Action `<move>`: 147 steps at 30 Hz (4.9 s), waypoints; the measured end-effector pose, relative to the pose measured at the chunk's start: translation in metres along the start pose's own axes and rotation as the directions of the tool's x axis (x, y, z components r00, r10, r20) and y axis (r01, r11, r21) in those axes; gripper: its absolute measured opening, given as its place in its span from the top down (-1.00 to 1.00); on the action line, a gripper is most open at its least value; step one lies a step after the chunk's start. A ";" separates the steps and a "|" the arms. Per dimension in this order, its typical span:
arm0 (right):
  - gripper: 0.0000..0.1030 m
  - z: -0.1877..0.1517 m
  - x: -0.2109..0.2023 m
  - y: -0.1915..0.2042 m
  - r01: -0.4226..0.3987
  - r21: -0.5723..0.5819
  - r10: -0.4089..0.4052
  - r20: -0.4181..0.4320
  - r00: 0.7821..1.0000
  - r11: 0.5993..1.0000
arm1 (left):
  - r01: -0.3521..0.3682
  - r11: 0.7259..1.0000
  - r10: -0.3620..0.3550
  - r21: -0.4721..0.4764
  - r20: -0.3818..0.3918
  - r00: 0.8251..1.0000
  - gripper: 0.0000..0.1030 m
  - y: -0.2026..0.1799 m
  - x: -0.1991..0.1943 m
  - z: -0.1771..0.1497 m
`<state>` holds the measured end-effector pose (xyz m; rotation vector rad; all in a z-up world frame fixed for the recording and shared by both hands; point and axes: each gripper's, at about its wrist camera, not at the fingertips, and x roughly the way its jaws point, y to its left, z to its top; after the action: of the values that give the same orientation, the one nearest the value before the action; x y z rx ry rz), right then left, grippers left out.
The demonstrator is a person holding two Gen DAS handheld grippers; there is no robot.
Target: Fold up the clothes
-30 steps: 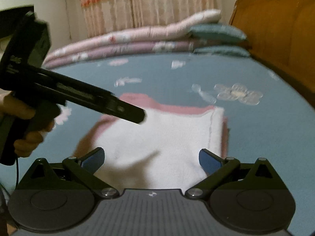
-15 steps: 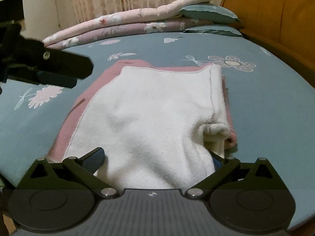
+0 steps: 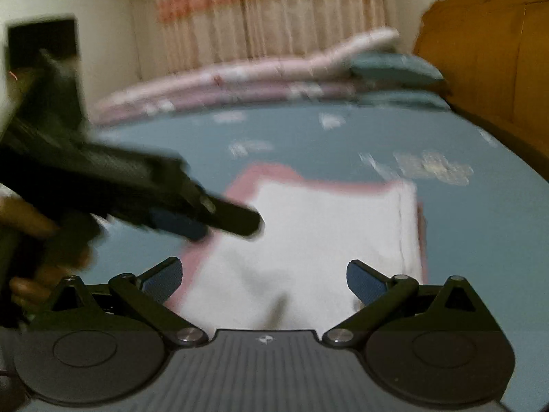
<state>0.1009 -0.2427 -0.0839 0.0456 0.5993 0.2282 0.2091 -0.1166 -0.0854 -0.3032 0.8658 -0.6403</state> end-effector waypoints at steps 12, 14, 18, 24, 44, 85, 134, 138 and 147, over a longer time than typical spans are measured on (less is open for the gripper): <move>-1.00 0.005 -0.006 -0.008 0.010 -0.014 -0.010 0.004 1.000 1.000 | 0.021 1.000 -0.021 0.010 -0.006 1.000 -0.80 0.005 0.000 0.002; -1.00 0.007 0.004 -0.008 0.023 -0.024 -0.023 -0.023 0.999 0.999 | 0.021 1.000 -0.021 0.004 -0.007 1.000 -0.79 0.004 -0.001 0.003; -1.00 0.013 0.005 -0.014 0.007 0.002 -0.006 -0.028 1.000 1.000 | 0.000 0.998 -0.002 0.061 0.023 1.000 -0.79 -0.011 -0.017 0.017; -1.00 0.042 0.017 -0.022 0.044 -0.051 -0.044 0.011 0.999 0.998 | -0.006 0.993 0.000 0.117 0.053 0.999 -0.79 -0.020 -0.015 0.046; -1.00 0.026 0.052 -0.048 0.031 0.052 -0.025 -0.102 0.994 0.998 | 0.003 0.999 0.000 0.050 -0.046 0.999 -0.80 0.012 0.026 0.038; -1.00 0.006 -0.003 -0.057 -0.038 0.155 0.030 0.059 0.998 0.987 | 0.163 0.984 -0.138 0.068 -0.284 0.949 -0.81 -0.070 0.182 0.120; -1.00 -0.020 -0.055 -0.026 0.046 0.119 -0.043 -0.030 0.999 0.992 | 0.084 0.993 -0.092 -0.083 -0.091 0.992 -0.83 -0.005 -0.008 -0.033; -1.00 -0.024 -0.057 -0.030 0.043 0.132 -0.038 -0.036 0.999 0.990 | 0.061 0.997 -0.061 -0.053 -0.009 0.998 -0.83 -0.009 -0.029 -0.033; -1.00 -0.014 -0.048 -0.079 -0.053 0.368 0.072 -0.039 0.997 0.928 | 0.009 0.997 -0.002 -0.082 0.087 0.996 -0.84 0.005 -0.052 -0.029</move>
<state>0.0699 -0.3305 -0.0775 0.4234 0.6874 0.1769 0.1633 -0.0796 -0.0744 -0.4055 0.8096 -0.5931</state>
